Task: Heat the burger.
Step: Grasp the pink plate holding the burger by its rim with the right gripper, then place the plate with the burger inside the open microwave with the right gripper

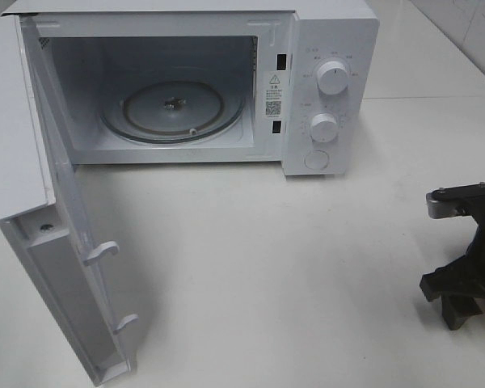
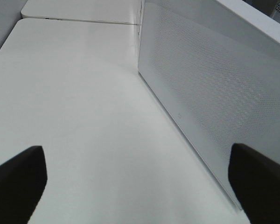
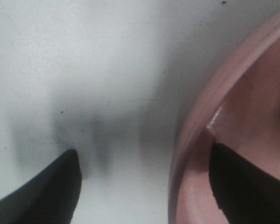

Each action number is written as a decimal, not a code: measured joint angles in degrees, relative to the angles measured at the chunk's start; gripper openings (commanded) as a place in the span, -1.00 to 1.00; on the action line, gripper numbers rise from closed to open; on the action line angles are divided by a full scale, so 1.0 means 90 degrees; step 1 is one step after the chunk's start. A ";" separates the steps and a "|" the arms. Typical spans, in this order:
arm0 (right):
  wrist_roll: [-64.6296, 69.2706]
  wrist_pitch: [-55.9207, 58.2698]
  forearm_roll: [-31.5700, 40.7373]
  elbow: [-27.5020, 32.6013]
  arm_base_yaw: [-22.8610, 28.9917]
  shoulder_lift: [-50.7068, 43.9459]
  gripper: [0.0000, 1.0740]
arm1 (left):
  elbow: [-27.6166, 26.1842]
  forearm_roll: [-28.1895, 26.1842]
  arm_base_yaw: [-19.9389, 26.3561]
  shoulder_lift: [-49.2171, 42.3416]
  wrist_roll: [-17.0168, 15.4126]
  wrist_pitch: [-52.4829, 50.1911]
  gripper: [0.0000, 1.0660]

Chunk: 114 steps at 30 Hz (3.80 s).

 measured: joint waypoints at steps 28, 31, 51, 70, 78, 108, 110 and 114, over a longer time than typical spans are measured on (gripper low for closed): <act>0.1076 0.0382 -0.1120 0.0000 0.0376 -0.0006 -1.00 | 0.0000 0.0006 0.0000 0.0000 0.0000 0.0000 0.83; 0.1642 0.0656 -0.1604 0.0000 0.0745 0.0000 -1.00 | 0.0000 0.0006 0.0000 0.0000 0.0000 0.0000 0.83; 0.3247 0.1751 -0.2839 0.0019 0.2324 -0.0560 -1.00 | 0.0000 0.0006 0.0000 0.0000 0.0000 0.0000 0.83; 0.3272 0.2585 -0.2699 0.0019 0.3508 -0.1369 -1.00 | 0.0000 0.0006 0.0000 0.0000 0.0000 0.0000 0.83; 0.3272 0.2636 -0.2521 0.0019 0.4176 -0.1369 -1.00 | 0.0000 0.0006 0.0000 0.0000 0.0000 0.0000 0.83; 0.3387 0.2846 -0.2222 0.0019 0.6946 -0.1369 -1.00 | 0.0000 0.0006 0.0000 0.0000 0.0000 0.0000 0.83; 0.3387 0.2852 -0.2209 0.0019 0.7111 -0.1369 -1.00 | 0.0000 0.0006 0.0000 0.0000 0.0000 0.0000 0.83; 0.3368 0.2858 -0.2203 0.0019 0.7366 -0.1369 -1.00 | 0.0000 0.0006 0.0000 0.0000 0.0000 0.0000 0.83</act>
